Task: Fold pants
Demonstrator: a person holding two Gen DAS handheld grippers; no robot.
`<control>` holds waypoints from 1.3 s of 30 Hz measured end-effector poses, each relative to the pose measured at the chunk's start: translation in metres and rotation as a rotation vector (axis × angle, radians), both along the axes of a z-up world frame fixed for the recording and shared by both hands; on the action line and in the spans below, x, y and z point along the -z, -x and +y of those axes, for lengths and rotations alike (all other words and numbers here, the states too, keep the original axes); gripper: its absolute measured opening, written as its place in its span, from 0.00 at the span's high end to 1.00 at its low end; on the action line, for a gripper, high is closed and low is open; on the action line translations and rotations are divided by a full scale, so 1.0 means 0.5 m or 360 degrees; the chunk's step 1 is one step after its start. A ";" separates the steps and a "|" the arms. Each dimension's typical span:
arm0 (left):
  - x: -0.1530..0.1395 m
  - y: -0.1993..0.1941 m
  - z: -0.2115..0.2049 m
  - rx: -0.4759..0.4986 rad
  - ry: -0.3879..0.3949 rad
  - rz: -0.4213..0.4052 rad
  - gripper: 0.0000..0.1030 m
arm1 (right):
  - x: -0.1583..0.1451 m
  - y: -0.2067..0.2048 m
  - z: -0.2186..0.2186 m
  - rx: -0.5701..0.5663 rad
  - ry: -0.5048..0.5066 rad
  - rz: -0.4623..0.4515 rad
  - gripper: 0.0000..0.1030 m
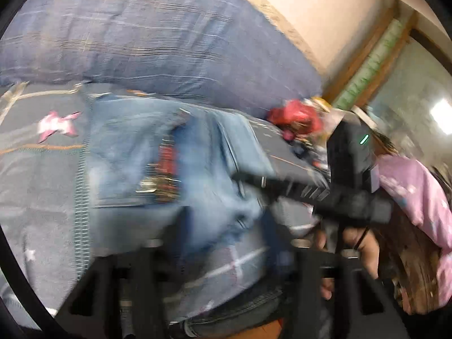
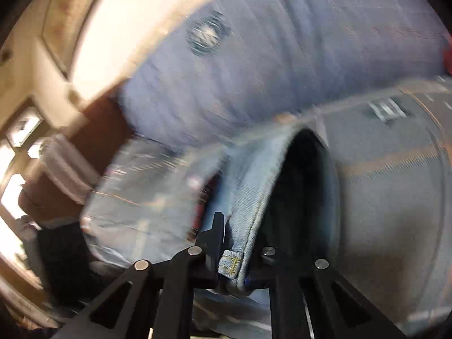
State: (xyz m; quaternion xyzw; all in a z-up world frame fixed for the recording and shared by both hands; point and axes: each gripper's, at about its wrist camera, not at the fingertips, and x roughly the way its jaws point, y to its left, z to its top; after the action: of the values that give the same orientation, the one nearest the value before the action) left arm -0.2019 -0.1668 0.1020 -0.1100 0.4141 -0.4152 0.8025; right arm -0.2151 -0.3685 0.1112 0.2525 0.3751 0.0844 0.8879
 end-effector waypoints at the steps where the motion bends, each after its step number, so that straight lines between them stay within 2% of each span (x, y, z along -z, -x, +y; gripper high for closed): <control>1: 0.012 -0.005 0.002 -0.0013 0.0006 0.0038 0.35 | 0.028 -0.011 -0.007 0.0052 0.0030 0.0107 0.89; 2: 0.024 -0.014 0.005 -0.0014 0.0009 0.0087 0.35 | 0.060 -0.024 -0.020 0.0077 -0.0028 0.0213 0.88; 3: 0.031 -0.018 0.008 -0.0020 0.0021 0.0128 0.36 | 0.079 -0.031 -0.035 0.0097 -0.0134 0.0258 0.87; 4: 0.032 -0.018 0.012 -0.0041 0.0021 0.0129 0.35 | 0.082 -0.032 -0.043 0.0110 -0.0200 0.0247 0.87; 6: 0.035 -0.026 0.011 -0.0114 -0.0082 0.0090 0.35 | 0.078 -0.031 -0.047 0.0119 -0.0253 0.0227 0.86; 7: 0.041 -0.029 0.014 -0.0135 -0.0106 0.0082 0.35 | 0.078 -0.031 -0.045 0.0123 -0.0240 0.0231 0.85; 9: 0.054 -0.030 0.009 -0.0130 -0.0172 0.0087 0.36 | 0.087 -0.031 -0.034 0.0126 -0.0166 0.0281 0.66; 13: 0.061 -0.013 -0.018 -0.0111 -0.0340 -0.0037 0.35 | 0.086 -0.041 -0.010 0.0132 -0.0055 0.0324 0.66; 14: 0.060 -0.010 -0.020 -0.0108 -0.0358 -0.0054 0.35 | 0.079 -0.040 -0.007 0.0148 -0.0058 0.0303 0.63; 16: 0.053 -0.010 -0.005 -0.0128 -0.0306 -0.0029 0.35 | 0.053 -0.025 -0.010 0.0181 -0.0065 0.0207 0.57; 18: 0.046 -0.018 0.016 -0.0181 -0.0241 -0.0010 0.35 | 0.019 0.000 -0.014 0.0230 -0.0051 0.0062 0.35; 20: 0.038 -0.036 0.037 -0.0265 -0.0196 -0.0012 0.35 | -0.005 0.021 -0.020 0.0298 -0.0041 -0.0037 0.27; 22: 0.036 -0.053 0.065 -0.0379 -0.0176 0.0008 0.31 | -0.005 0.029 -0.034 0.0353 -0.0097 -0.0048 0.26; 24: 0.052 -0.076 0.093 -0.0464 -0.0163 0.0110 0.29 | 0.019 0.021 -0.048 0.0382 -0.0184 0.0049 0.26; 27: 0.101 -0.115 0.105 -0.0439 -0.0112 0.0363 0.29 | 0.074 0.002 -0.067 0.0364 -0.0372 0.0208 0.26; 30: 0.152 -0.128 0.104 -0.0403 -0.0068 0.0556 0.30 | 0.121 -0.015 -0.071 0.0342 -0.0519 0.0338 0.27; 31: 0.155 -0.128 0.106 -0.0410 -0.0042 0.0562 0.30 | 0.125 -0.016 -0.070 0.0331 -0.0565 0.0332 0.29; 32: 0.152 -0.127 0.106 -0.0400 -0.0023 0.0560 0.35 | 0.128 -0.020 -0.067 0.0306 -0.0588 0.0323 0.32; 33: 0.151 -0.127 0.105 -0.0383 -0.0005 0.0567 0.46 | 0.126 -0.022 -0.061 0.0288 -0.0576 0.0327 0.34; 35: 0.150 -0.124 0.103 -0.0384 0.0012 0.0560 0.48 | 0.126 -0.027 -0.049 0.0271 -0.0502 0.0357 0.36; 39: 0.154 -0.119 0.094 -0.0399 -0.0009 0.0539 0.47 | 0.134 -0.029 -0.050 0.0265 -0.0520 0.0375 0.36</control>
State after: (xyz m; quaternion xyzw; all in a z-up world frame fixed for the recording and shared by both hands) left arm -0.1426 -0.1197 0.0250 -0.2266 0.5274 -0.2864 0.7671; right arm -0.2005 -0.3935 0.0440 0.4313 0.4354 0.0403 0.7892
